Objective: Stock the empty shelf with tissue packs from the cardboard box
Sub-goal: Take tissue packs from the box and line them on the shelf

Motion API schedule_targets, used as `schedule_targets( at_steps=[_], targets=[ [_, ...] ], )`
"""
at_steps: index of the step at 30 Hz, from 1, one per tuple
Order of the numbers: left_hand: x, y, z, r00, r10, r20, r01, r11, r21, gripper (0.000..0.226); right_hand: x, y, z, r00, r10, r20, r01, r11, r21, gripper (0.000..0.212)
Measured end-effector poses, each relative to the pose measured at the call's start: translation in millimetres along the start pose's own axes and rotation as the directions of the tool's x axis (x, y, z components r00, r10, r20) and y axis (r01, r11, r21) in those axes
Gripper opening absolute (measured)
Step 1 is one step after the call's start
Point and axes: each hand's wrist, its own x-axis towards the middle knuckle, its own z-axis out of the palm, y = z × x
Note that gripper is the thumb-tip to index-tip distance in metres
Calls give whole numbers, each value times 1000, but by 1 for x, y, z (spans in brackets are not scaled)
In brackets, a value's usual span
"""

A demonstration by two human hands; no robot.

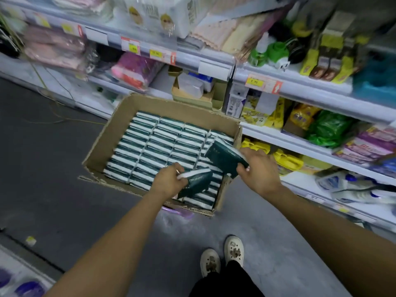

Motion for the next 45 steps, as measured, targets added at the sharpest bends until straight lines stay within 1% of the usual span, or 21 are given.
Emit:
schedule_targets(
  at_steps=[2, 4, 6, 9, 10, 12, 16, 18, 19, 21, 23, 25, 26, 28, 31, 33, 38, 41, 43, 45],
  targets=[
    [-11, 18, -11, 996, 41, -74, -49, 993, -108, 28, -10, 6, -27, 996, 85, -4, -81, 963, 256, 31],
    [-22, 42, -19, 982, 125, -145, -153, 968, -201, 29, -20, 15, -56, 987, 160, 15, -147, 864, 481, 20],
    [-28, 71, -26, 959, 178, -223, -234, 936, -263, 23, -30, 26, -86, 979, 203, -30, -148, 797, 585, 15],
    [-34, 127, -35, 914, 242, -326, -327, 914, -239, 15, -49, 45, -132, 961, 262, -90, -121, 689, 715, 15],
    [-35, 145, -38, 901, 268, -342, -355, 908, -223, 16, -54, 52, -144, 956, 275, -100, -113, 663, 740, 15],
    [-41, 186, -44, 878, 337, -339, -426, 873, -236, 25, -65, 69, -170, 945, 301, -128, -98, 635, 766, 16],
    [-59, 266, -46, 828, 474, -299, -552, 782, -290, 40, -96, 118, -222, 916, 339, -215, -50, 627, 778, 16],
    [-69, 301, -36, 823, 492, -283, -566, 747, -349, 49, -114, 149, -245, 898, 362, -251, -33, 623, 781, 16],
    [-74, 319, -28, 837, 475, -270, -547, 739, -393, 47, -125, 164, -257, 888, 374, -268, -28, 625, 780, 16],
    [-86, 356, -11, 858, 454, -240, -513, 730, -451, 36, -146, 197, -279, 872, 393, -293, -20, 626, 779, 16],
    [-100, 395, 7, 854, 478, -205, -513, 710, -483, 37, -168, 229, -303, 860, 404, -312, -11, 626, 780, 17],
    [-112, 434, 23, 838, 512, -189, -533, 697, -480, 47, -188, 261, -328, 854, 397, -337, -4, 651, 759, 15],
    [-118, 454, 31, 832, 522, -186, -543, 702, -461, 47, -197, 277, -340, 854, 394, -341, -6, 662, 749, 12],
    [-129, 494, 44, 815, 551, -180, -569, 703, -426, 39, -212, 309, -362, 844, 395, -361, -4, 679, 734, 11],
    [-139, 549, 55, 771, 607, -191, -630, 684, -369, 33, -226, 346, -391, 818, 395, -419, 15, 713, 701, 11],
    [-146, 578, 63, 759, 617, -208, -644, 662, -383, 31, -233, 367, -408, 797, 401, -451, 15, 734, 679, 10],
    [-153, 635, 82, 739, 609, -287, -664, 588, -461, 26, -236, 418, -449, 715, 414, -563, 26, 790, 613, 9],
    [-145, 670, 84, 723, 613, -320, -682, 556, -476, 23, -229, 449, -477, 644, 403, -651, 15, 843, 537, 13],
    [-138, 695, 83, 694, 637, -335, -710, 531, -463, 23, -223, 469, -497, 591, 390, -706, 6, 873, 488, 16],
    [-130, 720, 80, 664, 667, -337, -739, 517, -432, 24, -217, 489, -512, 552, 386, -739, -18, 892, 452, 25]
  ],
)
